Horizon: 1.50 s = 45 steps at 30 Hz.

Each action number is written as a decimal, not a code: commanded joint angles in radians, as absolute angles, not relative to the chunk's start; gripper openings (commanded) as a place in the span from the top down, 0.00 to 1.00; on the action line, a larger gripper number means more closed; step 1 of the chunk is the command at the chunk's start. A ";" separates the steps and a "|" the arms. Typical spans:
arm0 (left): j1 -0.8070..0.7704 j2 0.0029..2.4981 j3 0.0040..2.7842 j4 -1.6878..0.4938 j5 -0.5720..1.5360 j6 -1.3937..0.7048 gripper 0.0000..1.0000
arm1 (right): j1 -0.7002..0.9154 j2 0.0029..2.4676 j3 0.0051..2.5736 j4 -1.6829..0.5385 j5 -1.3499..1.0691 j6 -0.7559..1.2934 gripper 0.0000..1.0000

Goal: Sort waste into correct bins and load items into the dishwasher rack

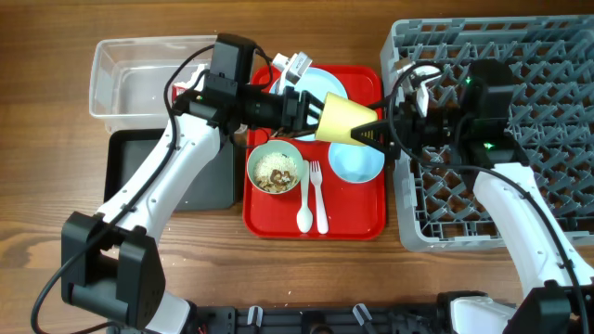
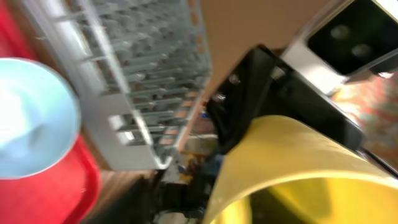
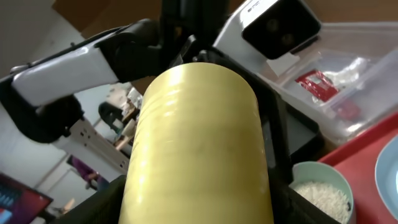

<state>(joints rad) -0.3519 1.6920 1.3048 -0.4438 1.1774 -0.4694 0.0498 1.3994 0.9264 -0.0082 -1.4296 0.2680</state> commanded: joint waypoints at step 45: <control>-0.171 1.503 1.308 -0.901 0.155 -0.243 0.14 | -0.811 1.628 1.510 -1.071 0.037 0.430 0.95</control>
<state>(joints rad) -0.1753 1.5146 1.3045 -0.8948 0.1677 -0.2554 -0.7906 1.5940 1.4879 -1.0973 0.0200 0.3832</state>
